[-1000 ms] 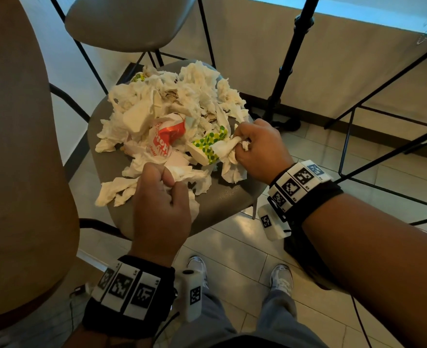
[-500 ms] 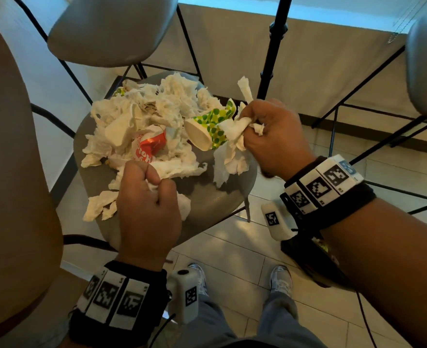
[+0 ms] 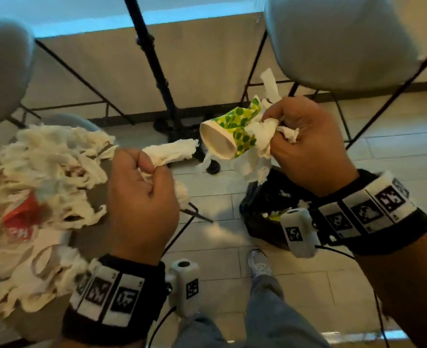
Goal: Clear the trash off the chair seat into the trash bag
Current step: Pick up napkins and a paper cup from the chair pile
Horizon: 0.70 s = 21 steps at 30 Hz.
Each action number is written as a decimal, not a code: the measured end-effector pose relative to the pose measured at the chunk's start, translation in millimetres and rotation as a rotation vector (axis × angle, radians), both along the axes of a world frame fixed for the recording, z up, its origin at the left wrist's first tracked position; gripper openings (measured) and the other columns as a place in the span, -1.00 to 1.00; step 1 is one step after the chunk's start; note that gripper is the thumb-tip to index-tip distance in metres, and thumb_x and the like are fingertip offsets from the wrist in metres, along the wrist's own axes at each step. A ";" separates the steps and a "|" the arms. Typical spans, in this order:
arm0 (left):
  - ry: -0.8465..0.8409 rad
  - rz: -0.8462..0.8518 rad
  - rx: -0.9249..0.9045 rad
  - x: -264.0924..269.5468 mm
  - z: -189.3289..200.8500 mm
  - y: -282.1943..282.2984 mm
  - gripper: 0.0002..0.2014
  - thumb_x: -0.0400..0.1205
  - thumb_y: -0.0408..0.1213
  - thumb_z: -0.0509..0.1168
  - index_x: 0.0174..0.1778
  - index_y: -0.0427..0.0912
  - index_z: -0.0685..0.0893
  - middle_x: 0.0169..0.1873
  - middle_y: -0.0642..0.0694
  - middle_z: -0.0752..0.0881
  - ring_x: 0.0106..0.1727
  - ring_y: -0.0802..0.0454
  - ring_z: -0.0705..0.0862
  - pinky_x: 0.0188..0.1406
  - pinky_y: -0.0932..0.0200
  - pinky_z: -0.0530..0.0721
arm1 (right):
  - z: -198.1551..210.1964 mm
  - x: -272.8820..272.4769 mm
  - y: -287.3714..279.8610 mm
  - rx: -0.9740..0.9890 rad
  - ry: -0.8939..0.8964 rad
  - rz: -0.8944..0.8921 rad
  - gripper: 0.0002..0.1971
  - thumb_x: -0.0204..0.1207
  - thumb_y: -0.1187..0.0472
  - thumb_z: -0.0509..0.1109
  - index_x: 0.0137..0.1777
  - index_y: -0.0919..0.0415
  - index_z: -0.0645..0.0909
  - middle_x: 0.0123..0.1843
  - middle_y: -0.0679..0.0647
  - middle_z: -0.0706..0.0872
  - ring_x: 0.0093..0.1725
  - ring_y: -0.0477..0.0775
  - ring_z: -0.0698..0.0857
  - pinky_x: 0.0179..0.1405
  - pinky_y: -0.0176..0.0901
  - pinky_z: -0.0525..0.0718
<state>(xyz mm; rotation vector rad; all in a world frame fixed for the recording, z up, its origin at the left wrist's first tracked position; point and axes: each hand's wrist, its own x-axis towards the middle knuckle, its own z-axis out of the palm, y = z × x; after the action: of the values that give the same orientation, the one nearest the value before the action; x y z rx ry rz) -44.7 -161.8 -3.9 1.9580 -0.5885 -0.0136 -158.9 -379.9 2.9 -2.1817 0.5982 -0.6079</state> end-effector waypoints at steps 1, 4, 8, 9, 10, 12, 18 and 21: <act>0.030 -0.065 0.004 -6.8 -9.0 -21.4 -0.66 0.70 -0.41 0.25 -0.16 0.15 0.33 -0.33 -0.09 0.49 -0.40 0.05 0.60 -0.44 -0.02 0.64 | -10.7 -17.4 -13.2 0.011 0.025 -0.055 -0.85 0.52 0.27 0.49 -0.03 -0.01 0.65 -0.09 0.02 0.68 -0.12 -0.19 0.61 -0.04 -0.64 0.45; 0.072 -0.242 0.009 -27.7 -54.7 -87.2 -0.65 0.69 -0.48 0.29 -0.13 0.10 0.35 -0.29 0.09 0.47 -0.35 0.27 0.56 -0.38 0.18 0.61 | -58.2 -69.7 -49.0 0.048 0.066 -0.221 -0.93 0.50 0.25 0.46 -0.05 0.12 0.71 -0.13 0.02 0.69 -0.11 -0.05 0.64 -0.07 -0.37 0.59; 0.162 -0.399 0.258 -56.6 -154.2 -165.6 -0.78 0.66 -0.33 0.34 -0.15 -0.06 0.40 -0.37 0.08 0.45 -0.40 0.27 0.47 -0.44 0.37 0.41 | -165.1 -133.1 -88.6 0.188 0.339 -0.420 -0.77 0.46 0.08 0.41 0.01 0.18 0.75 -0.13 0.01 0.70 -0.13 0.00 0.65 -0.23 -0.21 0.51; 0.203 -0.452 0.338 -64.9 -182.0 -181.2 -0.77 0.67 -0.30 0.34 -0.16 -0.03 0.39 -0.39 0.06 0.47 -0.43 0.23 0.48 -0.48 0.34 0.42 | -198.4 -147.7 -96.7 0.258 0.423 -0.452 -0.79 0.49 0.13 0.43 0.06 0.18 0.76 -0.11 0.04 0.73 -0.10 0.06 0.69 -0.21 -0.22 0.50; 0.243 -0.502 0.410 -72.3 -210.3 -194.5 -0.75 0.67 -0.30 0.32 -0.19 0.03 0.38 -0.41 0.02 0.49 -0.45 0.18 0.47 -0.49 0.28 0.43 | -233.9 -160.8 -103.8 0.325 0.510 -0.477 -0.80 0.51 0.18 0.43 0.09 0.17 0.75 -0.09 0.08 0.75 -0.08 0.13 0.71 -0.23 -0.21 0.50; 0.315 -0.575 0.530 -87.0 -264.7 -217.5 -0.70 0.65 -0.32 0.31 -0.24 0.09 0.34 -0.38 -0.01 0.52 -0.40 0.12 0.47 -0.42 0.10 0.44 | -301.1 -182.2 -115.5 0.437 0.652 -0.513 -0.83 0.54 0.19 0.39 0.08 0.14 0.73 -0.13 0.11 0.73 -0.07 0.24 0.72 -0.33 -0.25 0.45; 0.386 -0.651 0.788 -115.5 -393.9 -250.8 -0.82 0.64 -0.33 0.29 -0.16 -0.05 0.40 -0.33 -0.03 0.57 -0.35 0.01 0.54 -0.44 0.10 0.42 | -443.3 -204.7 -150.6 0.602 0.867 -0.578 -0.95 0.54 0.22 0.35 -0.08 0.04 0.60 -0.33 0.00 0.60 -0.32 0.10 0.60 -0.50 -0.27 0.37; 0.410 -0.622 0.859 -118.8 -433.3 -254.3 -0.84 0.66 -0.32 0.29 -0.12 -0.07 0.41 -0.32 0.01 0.55 -0.35 0.08 0.52 -0.47 0.16 0.41 | -490.9 -200.6 -165.6 0.637 0.956 -0.532 -0.89 0.54 0.21 0.35 0.02 0.03 0.63 -0.19 0.11 0.66 -0.22 0.18 0.64 -0.39 -0.23 0.49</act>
<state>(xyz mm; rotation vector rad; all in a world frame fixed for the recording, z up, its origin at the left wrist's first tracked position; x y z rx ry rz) -163.5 -416.1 -437.2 2.3725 -0.9866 -1.1956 -359.5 -545.5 -488.0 -1.5764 1.6354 0.4136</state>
